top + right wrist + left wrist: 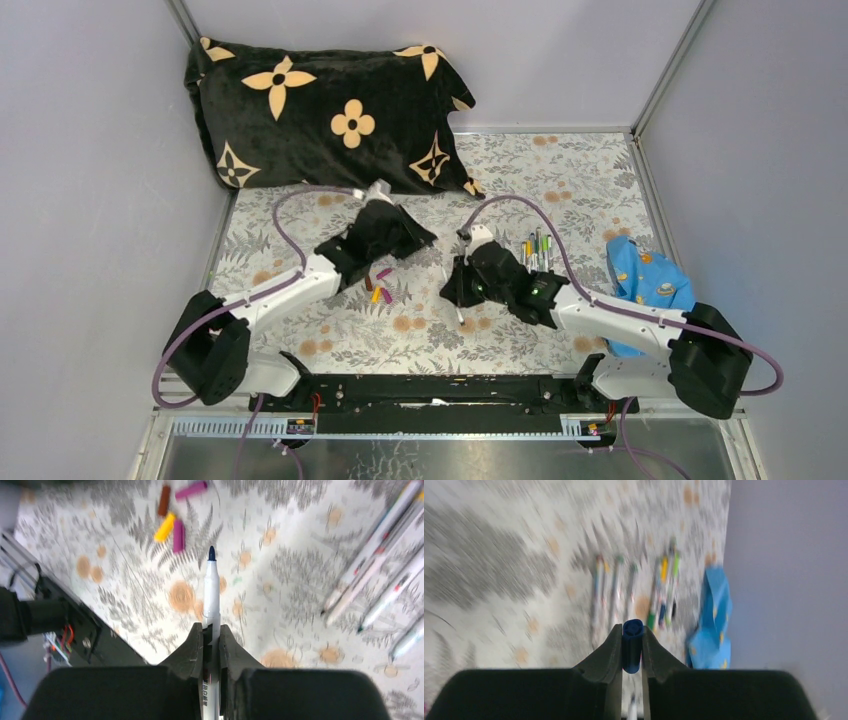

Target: Open the pen caps

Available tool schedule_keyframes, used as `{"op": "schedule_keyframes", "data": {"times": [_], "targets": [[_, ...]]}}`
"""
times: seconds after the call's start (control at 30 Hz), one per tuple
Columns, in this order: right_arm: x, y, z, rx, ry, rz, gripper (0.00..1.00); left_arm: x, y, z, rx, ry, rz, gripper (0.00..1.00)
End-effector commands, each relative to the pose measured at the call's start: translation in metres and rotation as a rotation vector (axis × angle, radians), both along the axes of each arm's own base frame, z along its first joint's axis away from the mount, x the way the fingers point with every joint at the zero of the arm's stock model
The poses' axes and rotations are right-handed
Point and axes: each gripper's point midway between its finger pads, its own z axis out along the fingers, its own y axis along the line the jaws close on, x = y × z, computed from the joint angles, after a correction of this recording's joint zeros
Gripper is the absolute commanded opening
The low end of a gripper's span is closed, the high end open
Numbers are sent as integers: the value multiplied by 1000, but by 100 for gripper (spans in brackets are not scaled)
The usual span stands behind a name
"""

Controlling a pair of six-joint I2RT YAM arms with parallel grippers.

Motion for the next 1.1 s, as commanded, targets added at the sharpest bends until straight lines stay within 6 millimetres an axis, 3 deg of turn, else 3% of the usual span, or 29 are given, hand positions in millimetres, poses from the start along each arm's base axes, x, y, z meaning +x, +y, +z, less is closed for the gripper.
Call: {"op": "schedule_keyframes", "data": {"times": [0.0,0.2,0.37,0.53,0.83,1.07], "targets": [[-28,-15,-19,-43,63,11,0,68,59,11,146,-112,197,0],[-20,-20,-19,-57,42,-40,0,76,79,-4,234,-94,196,0],[6,-23,-6,-133,-12,-143,0,58,107,-42,395,9,220,0],[35,-41,-9,-313,-47,-262,0,35,137,-78,528,107,268,2],[66,-74,-18,-388,-17,-392,0,15,148,-105,557,176,277,8],[78,-86,-27,-423,5,-402,0,12,148,-115,552,195,276,22]]}}
